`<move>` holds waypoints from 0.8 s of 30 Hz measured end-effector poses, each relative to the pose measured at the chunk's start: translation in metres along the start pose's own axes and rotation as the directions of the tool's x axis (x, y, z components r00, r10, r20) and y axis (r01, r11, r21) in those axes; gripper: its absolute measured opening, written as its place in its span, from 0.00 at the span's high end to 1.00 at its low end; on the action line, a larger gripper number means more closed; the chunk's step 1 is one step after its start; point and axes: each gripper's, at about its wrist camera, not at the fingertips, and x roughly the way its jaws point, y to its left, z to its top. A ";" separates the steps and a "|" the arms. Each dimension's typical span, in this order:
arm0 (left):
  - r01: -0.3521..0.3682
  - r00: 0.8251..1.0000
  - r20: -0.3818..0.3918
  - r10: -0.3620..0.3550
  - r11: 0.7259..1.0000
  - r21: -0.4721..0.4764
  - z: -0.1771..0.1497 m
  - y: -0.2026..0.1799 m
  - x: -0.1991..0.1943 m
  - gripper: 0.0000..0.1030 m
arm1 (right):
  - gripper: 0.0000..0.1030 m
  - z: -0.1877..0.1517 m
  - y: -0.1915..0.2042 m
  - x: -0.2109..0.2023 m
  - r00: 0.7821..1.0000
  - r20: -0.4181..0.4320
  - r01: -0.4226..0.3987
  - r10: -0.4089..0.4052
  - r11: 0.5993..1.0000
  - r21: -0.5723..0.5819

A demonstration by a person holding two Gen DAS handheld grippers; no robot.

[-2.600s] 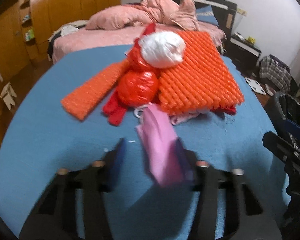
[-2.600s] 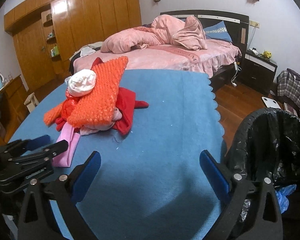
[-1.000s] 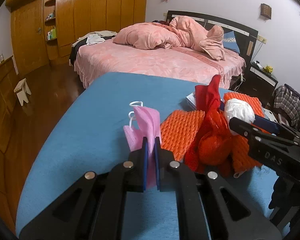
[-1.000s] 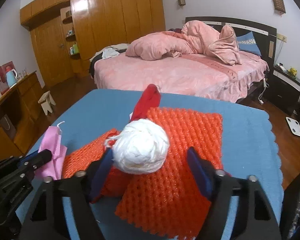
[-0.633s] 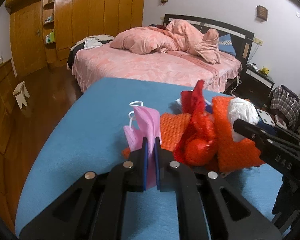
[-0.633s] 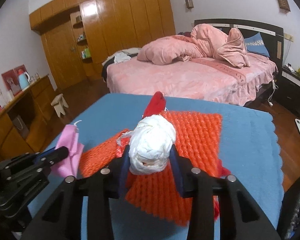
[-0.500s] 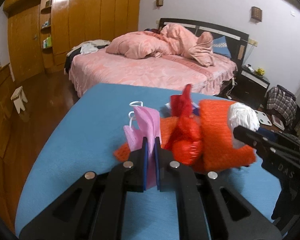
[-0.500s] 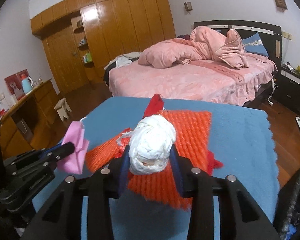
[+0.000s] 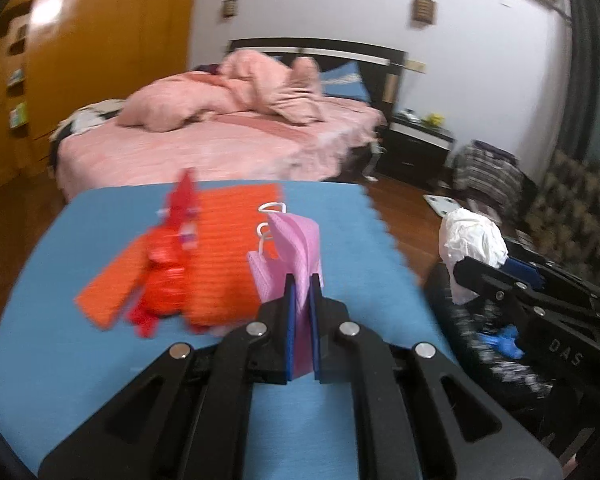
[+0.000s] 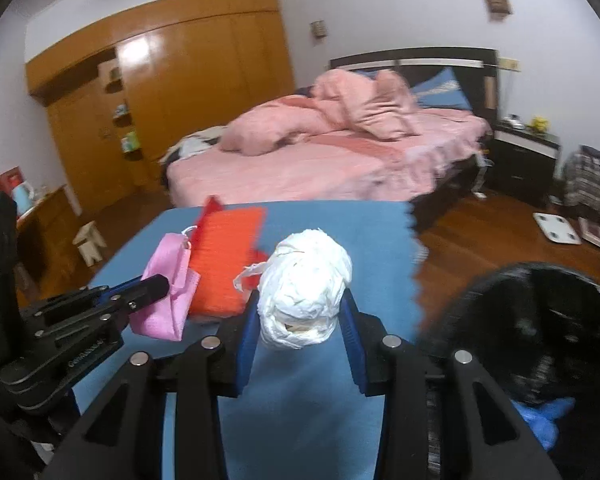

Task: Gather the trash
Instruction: 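Drop the tissue ball into the bin with the right tool while the left tool drops the mask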

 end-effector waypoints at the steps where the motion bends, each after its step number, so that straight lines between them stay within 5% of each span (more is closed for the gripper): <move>1: 0.023 1.000 -0.002 -0.023 1.000 0.011 0.000 -0.011 0.003 0.94 | 0.63 -0.002 -0.013 -0.005 1.000 -0.002 0.026 -0.026 1.000 0.013; 15: 0.280 0.960 -0.027 -0.279 0.952 0.122 0.009 -0.153 0.035 0.94 | 0.61 -0.032 -0.155 -0.066 0.948 -0.011 0.315 -0.318 0.935 0.163; 17: 0.321 0.947 -0.035 -0.320 0.939 0.125 0.010 -0.166 0.040 0.87 | 0.56 -0.035 -0.170 -0.074 0.934 -0.016 0.354 -0.357 0.917 0.182; 19: 0.358 0.934 -0.047 -0.355 0.926 0.122 0.010 -0.176 0.046 0.59 | 0.48 -0.037 -0.181 -0.081 0.921 -0.024 0.385 -0.388 0.902 0.194; 20: 0.365 0.931 -0.047 -0.362 0.923 0.118 0.008 -0.179 0.047 0.56 | 0.39 -0.037 -0.184 -0.083 0.916 -0.026 0.398 -0.401 0.896 0.197; 24: 0.331 0.944 -0.044 -0.328 0.938 0.102 0.002 -0.171 0.048 0.41 | 0.18 -0.040 -0.194 -0.091 0.897 -0.019 0.437 -0.442 0.877 0.201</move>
